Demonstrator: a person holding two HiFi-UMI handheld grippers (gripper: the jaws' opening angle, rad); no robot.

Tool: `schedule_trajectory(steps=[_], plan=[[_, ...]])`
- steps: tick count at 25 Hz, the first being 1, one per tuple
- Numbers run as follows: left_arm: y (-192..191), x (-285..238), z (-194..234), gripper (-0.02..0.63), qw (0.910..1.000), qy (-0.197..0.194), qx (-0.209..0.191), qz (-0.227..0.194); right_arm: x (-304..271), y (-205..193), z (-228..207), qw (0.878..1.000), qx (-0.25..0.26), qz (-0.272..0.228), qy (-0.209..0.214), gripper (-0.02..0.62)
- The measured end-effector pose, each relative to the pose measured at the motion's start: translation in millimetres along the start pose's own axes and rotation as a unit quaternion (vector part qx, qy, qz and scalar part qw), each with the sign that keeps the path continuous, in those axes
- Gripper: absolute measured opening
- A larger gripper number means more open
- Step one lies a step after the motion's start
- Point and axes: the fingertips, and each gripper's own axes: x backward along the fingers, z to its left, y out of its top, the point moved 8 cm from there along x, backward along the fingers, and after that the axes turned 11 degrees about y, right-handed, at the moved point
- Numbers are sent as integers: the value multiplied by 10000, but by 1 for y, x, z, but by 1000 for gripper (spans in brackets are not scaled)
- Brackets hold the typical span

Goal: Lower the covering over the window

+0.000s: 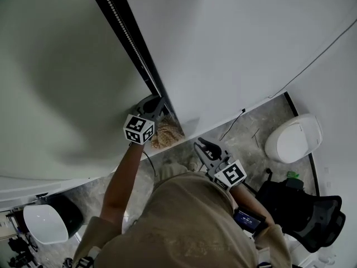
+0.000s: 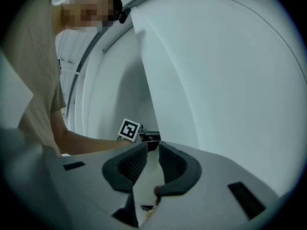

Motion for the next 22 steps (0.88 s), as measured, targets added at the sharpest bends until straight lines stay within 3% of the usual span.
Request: schedule_trajectory(steps=[7,10,17,22], plan=[[-12,48,-11,18,9996,-237,155,5,-46,1,23,9995,214,55,233,64],[-16,79,-15,18,9993,-339,164,27,-72,17,43,9989,355,-136,280,64],[-26,130,0,17,9973,-725,-94,3,-132,24,69,9987,353,-183,324,82],[-33,152,2,17,9938,-980,-520,-15,-165,24,84,9989,316,-189,277,112]])
